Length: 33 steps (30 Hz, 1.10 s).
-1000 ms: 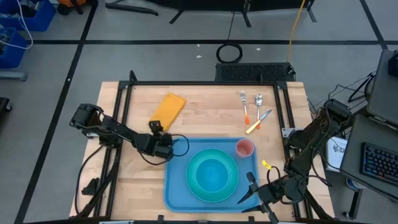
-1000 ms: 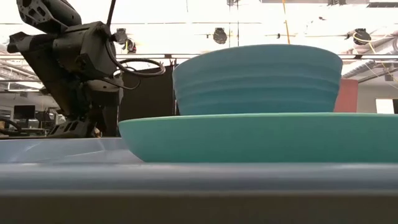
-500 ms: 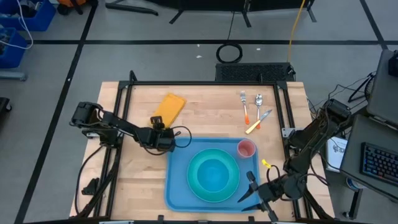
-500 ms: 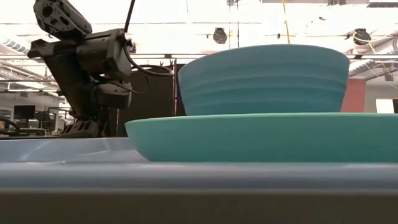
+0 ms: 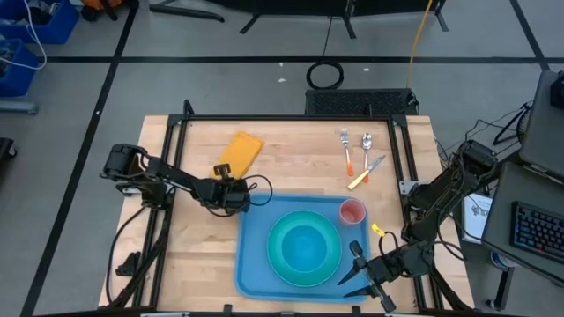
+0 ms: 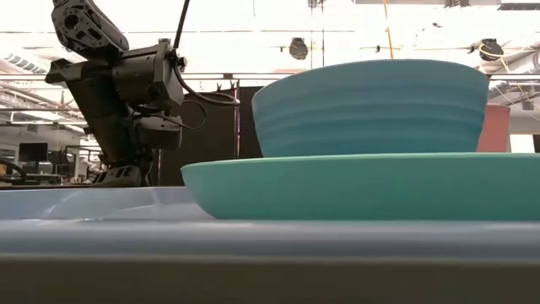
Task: Set up tray
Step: Put the napkin to the left side of the plate on the tray
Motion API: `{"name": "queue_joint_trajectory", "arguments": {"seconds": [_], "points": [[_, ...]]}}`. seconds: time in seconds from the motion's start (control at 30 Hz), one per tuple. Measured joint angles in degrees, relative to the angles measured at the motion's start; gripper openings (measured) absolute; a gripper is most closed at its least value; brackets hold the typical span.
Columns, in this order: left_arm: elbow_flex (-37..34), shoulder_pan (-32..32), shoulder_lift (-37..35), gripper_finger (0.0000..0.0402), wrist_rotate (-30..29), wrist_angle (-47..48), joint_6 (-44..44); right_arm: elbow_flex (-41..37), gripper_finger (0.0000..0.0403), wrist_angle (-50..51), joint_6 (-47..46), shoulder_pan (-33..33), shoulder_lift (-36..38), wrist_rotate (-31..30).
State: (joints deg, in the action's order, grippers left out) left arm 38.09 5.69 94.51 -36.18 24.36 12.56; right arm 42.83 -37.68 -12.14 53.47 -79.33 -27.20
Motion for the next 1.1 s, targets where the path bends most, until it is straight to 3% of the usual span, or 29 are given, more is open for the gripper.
{"name": "queue_joint_trajectory", "arguments": {"seconds": [0.5,0.87,1.1], "points": [[-0.15,0.00,-7.67,0.0007,1.24,5.26,1.72,0.00,0.0134,0.17,0.02,-0.02,0.00,0.02],[-0.05,1.59,-17.06,0.0007,9.79,4.16,5.12,0.00,0.0134,0.12,0.44,-0.02,0.00,0.02],[-0.04,3.93,-18.96,0.0007,16.07,0.87,7.21,0.00,0.0134,-0.09,0.46,-0.02,0.00,0.01]]}}
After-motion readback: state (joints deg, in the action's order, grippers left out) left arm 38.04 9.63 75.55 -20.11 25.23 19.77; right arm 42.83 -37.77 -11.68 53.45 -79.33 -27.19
